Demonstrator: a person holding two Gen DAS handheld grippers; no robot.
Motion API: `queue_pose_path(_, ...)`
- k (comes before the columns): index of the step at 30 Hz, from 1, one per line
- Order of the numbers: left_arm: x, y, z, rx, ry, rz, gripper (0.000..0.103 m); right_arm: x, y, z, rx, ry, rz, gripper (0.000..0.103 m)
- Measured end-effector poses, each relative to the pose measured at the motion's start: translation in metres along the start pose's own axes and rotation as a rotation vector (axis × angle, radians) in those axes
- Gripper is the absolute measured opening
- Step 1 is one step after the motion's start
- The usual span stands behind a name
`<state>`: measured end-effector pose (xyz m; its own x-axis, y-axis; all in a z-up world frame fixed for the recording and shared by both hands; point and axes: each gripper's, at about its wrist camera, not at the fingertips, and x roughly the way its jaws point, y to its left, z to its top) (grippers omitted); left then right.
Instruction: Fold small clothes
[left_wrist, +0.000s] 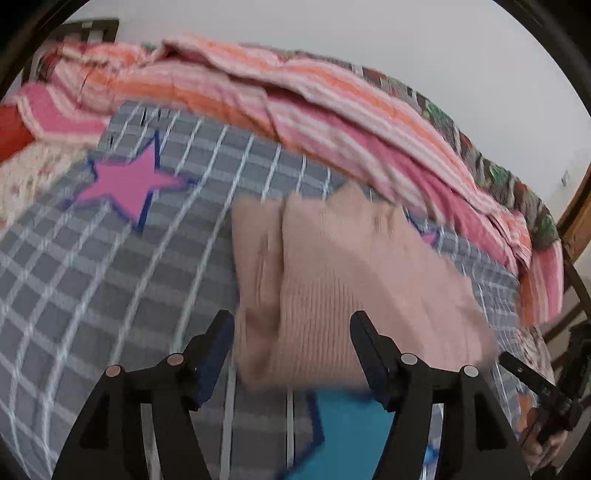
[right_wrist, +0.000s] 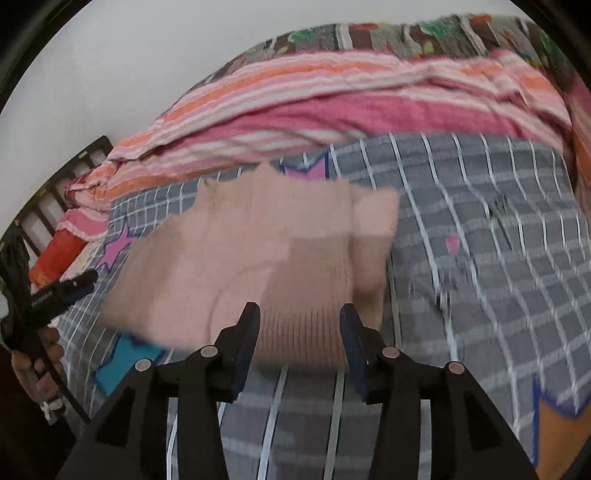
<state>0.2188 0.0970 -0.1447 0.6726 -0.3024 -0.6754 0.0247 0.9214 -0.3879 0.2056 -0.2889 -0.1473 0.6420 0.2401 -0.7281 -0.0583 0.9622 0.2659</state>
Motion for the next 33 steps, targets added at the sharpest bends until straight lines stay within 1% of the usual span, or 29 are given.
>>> queue_pose_path(3,0.0,0.011,-0.029,-0.048,0.053,-0.029,0.063,-0.001,-0.005,-0.025,0.039,0.045,0.026,0.044)
queue_pose_path(5,0.003,0.017,-0.04,-0.071,0.068,-0.054,0.063,0.002,-0.009,-0.038,0.069,0.073,0.049,0.044)
queue_pose_path(8,0.006,0.012,-0.04,-0.052,0.041,-0.062,0.063,0.011,-0.014,-0.045,0.118,0.084,0.075,0.044)
queue_pose_path(11,0.022,0.013,-0.03,-0.097,0.056,-0.098,0.063,0.022,-0.018,-0.038,0.185,0.075,0.098,0.047)
queue_pose_path(13,0.033,0.016,-0.024,-0.13,0.045,-0.105,0.063,0.032,-0.023,-0.029,0.232,0.077,0.108,0.047)
queue_pose_path(16,0.043,0.014,-0.015,-0.147,0.032,-0.108,0.061,0.046,-0.028,-0.018,0.284,0.07,0.11,0.048)
queue_pose_path(18,0.048,0.015,-0.01,-0.166,0.03,-0.105,0.058,0.054,-0.032,-0.009,0.325,0.064,0.115,0.048)
queue_pose_path(19,0.051,0.015,-0.008,-0.177,0.032,-0.095,0.05,0.057,-0.034,-0.006,0.342,0.062,0.12,0.047)
queue_pose_path(20,0.054,0.016,-0.005,-0.185,0.039,-0.078,0.036,0.062,-0.037,-0.001,0.361,0.066,0.125,0.039)
queue_pose_path(21,0.055,0.017,-0.004,-0.189,0.043,-0.076,0.028,0.065,-0.038,0.002,0.372,0.071,0.13,0.029)
queue_pose_path(22,0.057,0.019,-0.002,-0.199,0.053,-0.097,0.016,0.069,-0.038,0.004,0.376,0.084,0.135,0.011)
queue_pose_path(23,0.056,0.021,-0.002,-0.208,0.058,-0.115,0.014,0.073,-0.037,0.005,0.375,0.102,0.145,0.011)
queue_pose_path(26,0.043,0.024,-0.002,-0.228,0.037,-0.143,0.011,0.065,-0.032,0.005,0.34,0.07,0.134,0.009)
queue_pose_path(28,0.032,0.023,-0.005,-0.228,0.037,-0.144,0.011,0.052,-0.029,0.003,0.325,0.047,0.139,0.009)
queue_pose_path(31,0.013,0.02,-0.014,-0.201,0.031,-0.133,0.011,0.031,-0.026,-0.005,0.321,0.048,0.161,0.008)
queue_pose_path(33,-0.002,0.019,-0.026,-0.182,0.033,-0.128,0.011,0.015,-0.022,-0.015,0.304,0.056,0.161,0.008)
